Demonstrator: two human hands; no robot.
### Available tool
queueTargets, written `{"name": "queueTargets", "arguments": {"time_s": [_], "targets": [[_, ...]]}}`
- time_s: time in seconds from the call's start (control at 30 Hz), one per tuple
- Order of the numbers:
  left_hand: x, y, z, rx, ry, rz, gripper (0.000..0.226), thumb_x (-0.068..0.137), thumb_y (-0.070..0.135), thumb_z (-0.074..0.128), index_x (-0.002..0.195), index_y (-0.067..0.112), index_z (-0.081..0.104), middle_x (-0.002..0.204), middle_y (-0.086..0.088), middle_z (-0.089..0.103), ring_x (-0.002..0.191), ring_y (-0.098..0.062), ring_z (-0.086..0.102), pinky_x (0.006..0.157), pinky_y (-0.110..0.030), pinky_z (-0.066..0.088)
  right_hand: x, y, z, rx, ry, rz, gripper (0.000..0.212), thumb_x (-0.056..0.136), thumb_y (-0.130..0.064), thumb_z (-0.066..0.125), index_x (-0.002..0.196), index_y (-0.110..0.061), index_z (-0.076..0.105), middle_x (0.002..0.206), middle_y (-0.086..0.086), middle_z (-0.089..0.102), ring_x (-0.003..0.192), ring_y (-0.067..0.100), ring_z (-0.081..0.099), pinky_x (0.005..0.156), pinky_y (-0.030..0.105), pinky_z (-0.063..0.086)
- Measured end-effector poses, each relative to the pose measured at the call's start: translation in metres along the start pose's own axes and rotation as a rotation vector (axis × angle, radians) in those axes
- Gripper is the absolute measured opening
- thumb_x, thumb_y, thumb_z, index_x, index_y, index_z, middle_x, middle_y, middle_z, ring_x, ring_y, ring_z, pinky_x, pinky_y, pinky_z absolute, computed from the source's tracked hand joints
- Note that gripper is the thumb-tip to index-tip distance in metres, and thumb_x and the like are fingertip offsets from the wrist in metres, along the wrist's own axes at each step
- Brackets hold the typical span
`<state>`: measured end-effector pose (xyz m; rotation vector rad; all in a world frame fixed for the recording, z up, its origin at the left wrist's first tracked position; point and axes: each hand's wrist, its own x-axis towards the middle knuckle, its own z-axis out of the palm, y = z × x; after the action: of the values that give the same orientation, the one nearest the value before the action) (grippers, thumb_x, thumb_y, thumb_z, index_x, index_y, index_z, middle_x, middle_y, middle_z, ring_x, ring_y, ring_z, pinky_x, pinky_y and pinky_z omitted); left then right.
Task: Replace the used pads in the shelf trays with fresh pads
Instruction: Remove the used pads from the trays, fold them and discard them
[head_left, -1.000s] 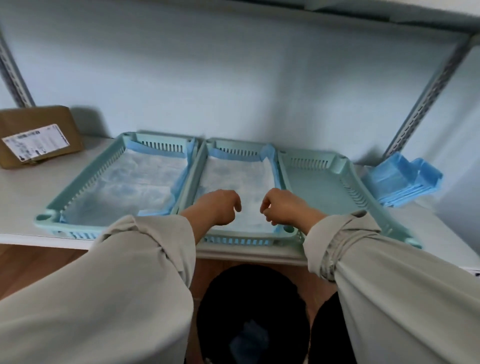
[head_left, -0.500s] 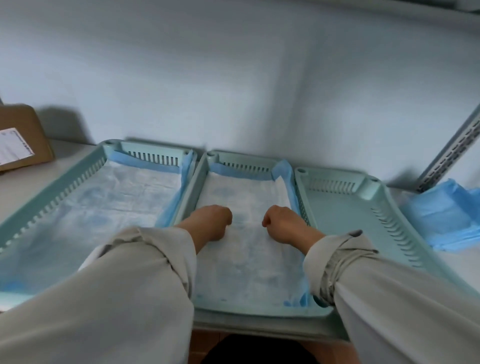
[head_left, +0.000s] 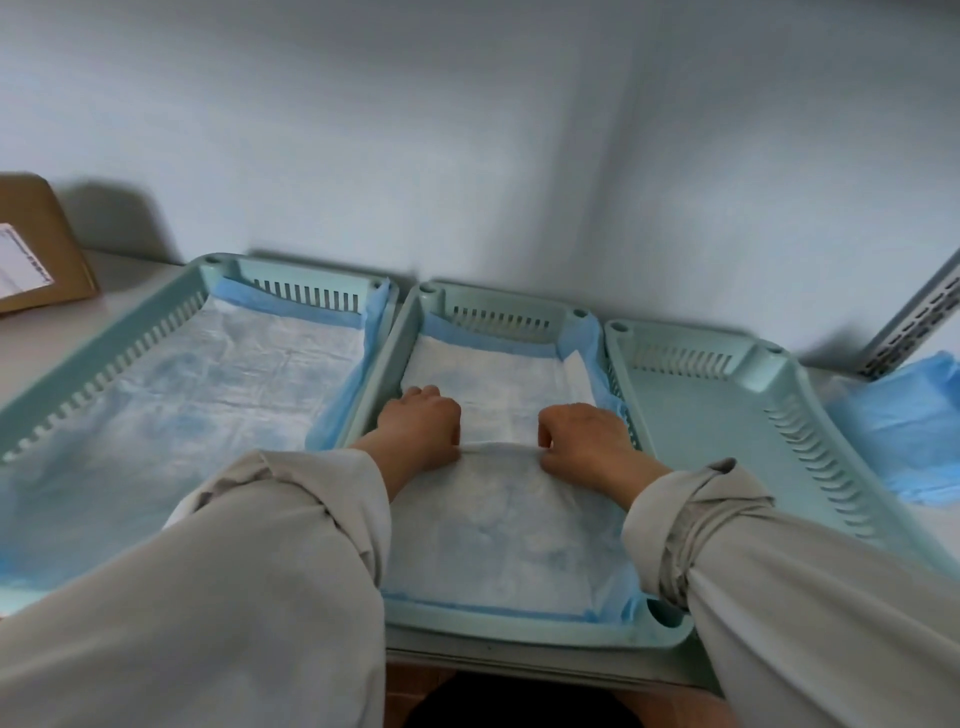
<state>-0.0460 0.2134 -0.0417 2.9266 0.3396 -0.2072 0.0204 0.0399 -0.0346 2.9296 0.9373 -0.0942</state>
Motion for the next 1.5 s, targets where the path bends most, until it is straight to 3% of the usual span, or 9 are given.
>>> {"name": "queueTargets", "arguments": {"time_s": [0.23,0.4,0.63,0.83,0.93,1.0,1.13,1.4,1.5], "targets": [[-0.013,0.005,-0.012,-0.556,-0.009,-0.321,0.070,0.092,0.037,0.057,0.147,0.008,0.024,0.151,-0.016,0.026,0.139,-0.032,0.030,0.114,-0.040,0.029,-0.020,0.010,-0.018,0.162,0.058,0.122,0.015,0.087,-0.030,0.053,0.099,-0.022,0.056,0.099,-0.004,0.063,0.092,0.017,0.058,0.071,0.028,0.039],[-0.021,0.005,-0.024,-0.785,0.000,-0.498,0.052,0.097,0.024,0.051,0.141,-0.001,0.034,0.143,-0.018,0.041,0.132,-0.031,0.042,0.108,-0.035,0.035,-0.028,0.012,-0.023,0.187,0.021,0.152,0.014,0.085,-0.031,0.055,0.097,-0.023,0.056,0.100,-0.003,0.063,0.092,0.017,0.059,0.073,0.029,0.043],[-0.040,-0.001,-0.055,-0.921,0.145,-0.400,0.047,0.090,0.012,0.062,0.134,0.009,0.048,0.134,-0.014,0.049,0.118,-0.028,0.053,0.099,-0.033,0.045,-0.042,0.013,-0.035,0.149,0.026,0.147,0.027,0.086,-0.019,0.054,0.112,-0.026,0.050,0.109,-0.001,0.062,0.096,0.019,0.059,0.074,0.029,0.044],[-0.069,0.004,-0.080,-1.001,0.118,-0.271,0.036,0.086,0.014,0.068,0.121,0.007,0.062,0.125,-0.018,0.058,0.113,-0.030,0.059,0.098,-0.037,0.047,-0.047,-0.031,-0.057,0.340,-0.037,-0.050,0.047,0.089,-0.024,0.057,0.135,-0.024,0.048,0.135,-0.001,0.054,0.123,0.018,0.051,0.102,0.033,0.041],[-0.078,0.008,-0.086,-1.041,0.128,-0.189,0.037,0.087,0.017,0.067,0.123,0.010,0.060,0.086,-0.010,0.061,0.065,-0.014,0.055,0.050,-0.016,0.046,-0.049,-0.053,-0.062,0.301,-0.032,-0.103,0.009,0.088,-0.027,0.059,0.095,-0.024,0.064,0.106,0.002,0.064,0.104,0.022,0.059,0.082,0.032,0.045],[-0.086,0.007,-0.089,-1.053,0.076,-0.187,0.042,0.089,0.019,0.065,0.129,0.012,0.053,0.080,-0.006,0.058,0.046,-0.009,0.053,0.034,-0.011,0.032,-0.051,-0.057,-0.062,0.243,0.056,-0.056,0.021,0.088,-0.029,0.059,0.069,-0.021,0.053,0.086,0.002,0.059,0.085,0.022,0.058,0.068,0.029,0.039],[-0.096,0.004,-0.085,-1.114,-0.047,-0.185,0.056,0.093,0.013,0.059,0.143,0.019,0.034,0.130,-0.017,0.055,0.042,-0.009,0.066,0.035,-0.015,0.046,-0.056,-0.058,-0.065,0.288,0.230,-0.042,0.014,0.087,-0.034,0.060,0.089,-0.021,0.066,0.091,0.003,0.065,0.087,0.024,0.061,0.067,0.028,0.037],[-0.105,0.006,-0.105,-1.144,0.041,-0.109,0.042,0.094,0.000,0.052,0.133,0.017,0.052,0.131,-0.019,0.055,0.052,-0.013,0.070,0.051,-0.024,0.059,-0.077,-0.016,-0.064,0.168,-0.158,0.020,0.028,0.081,-0.009,0.062,0.057,-0.017,0.050,0.065,-0.002,0.052,0.074,0.021,0.053,0.062,0.026,0.039],[-0.111,0.011,-0.110,-1.165,-0.013,-0.119,0.032,0.095,0.010,0.055,0.127,0.015,0.055,0.118,-0.016,0.062,0.057,-0.013,0.071,0.055,-0.025,0.060,-0.084,-0.010,-0.064,0.181,-0.053,0.044,0.023,0.081,-0.013,0.059,0.060,-0.020,0.056,0.067,-0.004,0.054,0.076,0.021,0.057,0.065,0.027,0.040]]}}
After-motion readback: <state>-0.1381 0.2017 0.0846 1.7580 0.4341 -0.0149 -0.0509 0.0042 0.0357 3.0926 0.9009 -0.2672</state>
